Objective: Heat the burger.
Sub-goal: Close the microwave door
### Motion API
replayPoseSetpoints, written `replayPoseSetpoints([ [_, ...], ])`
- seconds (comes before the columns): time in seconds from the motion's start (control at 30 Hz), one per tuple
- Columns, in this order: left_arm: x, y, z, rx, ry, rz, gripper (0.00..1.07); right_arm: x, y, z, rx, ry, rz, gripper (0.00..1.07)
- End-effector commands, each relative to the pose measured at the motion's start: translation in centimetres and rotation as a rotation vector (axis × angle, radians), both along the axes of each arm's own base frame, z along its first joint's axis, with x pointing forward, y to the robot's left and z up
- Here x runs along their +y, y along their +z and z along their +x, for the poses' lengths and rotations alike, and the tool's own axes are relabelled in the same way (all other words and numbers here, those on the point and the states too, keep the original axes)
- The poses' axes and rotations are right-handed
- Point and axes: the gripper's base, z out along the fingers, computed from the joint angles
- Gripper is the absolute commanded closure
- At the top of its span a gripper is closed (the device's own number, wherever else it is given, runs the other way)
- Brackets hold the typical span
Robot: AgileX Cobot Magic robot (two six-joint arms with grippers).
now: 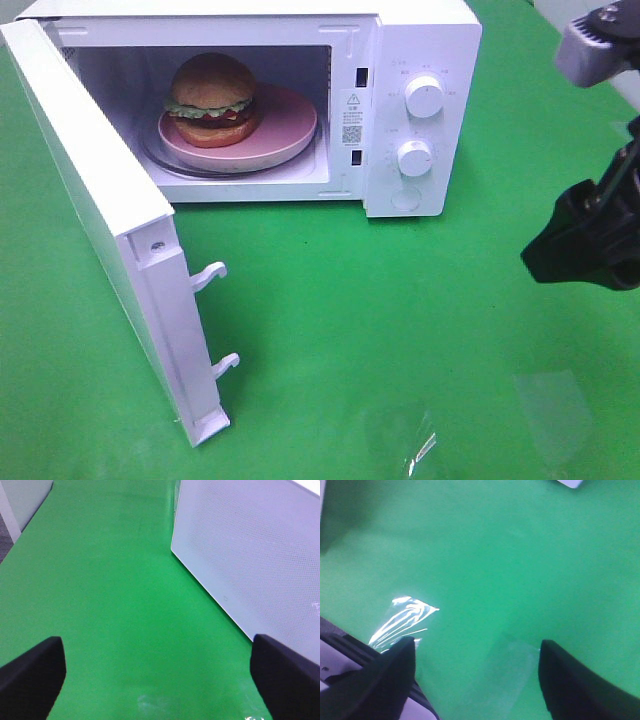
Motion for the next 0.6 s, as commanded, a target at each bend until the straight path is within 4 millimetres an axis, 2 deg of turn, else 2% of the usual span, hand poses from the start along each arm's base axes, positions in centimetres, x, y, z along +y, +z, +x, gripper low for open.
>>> replayPoseSetpoints([
  [0.03, -0.1, 0.1, -0.2, -0.032, 0.001, -0.012, 0.15, -1.5, 0.4, -0.2, 0.001, -0.080, 0.006, 0.39],
  [0.13, -0.1, 0.1, -0.2, -0.032, 0.001, -0.012, 0.15, -3.5, 1.7, -1.0, -0.051, -0.166, 0.032, 0.39],
  [0.27, -0.1, 0.1, -0.2, -0.032, 0.001, -0.012, 0.15, -4.7, 2.2, -2.2, -0.096, -0.213, 0.050, 0.39],
  [0.3, -0.1, 0.1, -0.2, -0.032, 0.001, -0.012, 0.15, -5.3, 2.2, -3.2, -0.125, -0.235, 0.060, 0.39],
  [0.33, -0.1, 0.1, -0.2, -0.032, 0.001, -0.012, 0.15, -5.3, 2.2, -3.2, -0.125, -0.235, 0.060, 0.39],
  [0.37, -0.1, 0.1, -0.2, -0.032, 0.001, -0.012, 0.15, -5.9, 1.6, -4.4, -0.139, -0.254, 0.065, 0.39],
  [0.4, -0.1, 0.1, -0.2, -0.032, 0.001, -0.012, 0.15, -5.9, 1.6, -4.4, -0.139, -0.254, 0.065, 0.39],
  [0.43, -0.1, 0.1, -0.2, -0.032, 0.001, -0.012, 0.15, -6.3, 1.1, -5.5, -0.157, -0.263, 0.071, 0.39],
  [0.47, -0.1, 0.1, -0.2, -0.032, 0.001, -0.012, 0.15, -6.3, 1.1, -5.5, -0.157, -0.263, 0.071, 0.39],
  [0.5, -0.1, 0.1, -0.2, -0.032, 0.001, -0.012, 0.15, -6.7, 0.7, -6.7, -0.185, -0.268, 0.081, 0.39],
  [0.53, -0.1, 0.1, -0.2, -0.032, 0.001, -0.012, 0.15, -6.7, 0.7, -6.7, -0.185, -0.268, 0.081, 0.39],
  [0.6, -0.1, 0.1, -0.2, -0.032, 0.001, -0.012, 0.15, -7.1, 0.3, -8.2, -0.228, -0.268, 0.100, 0.39],
])
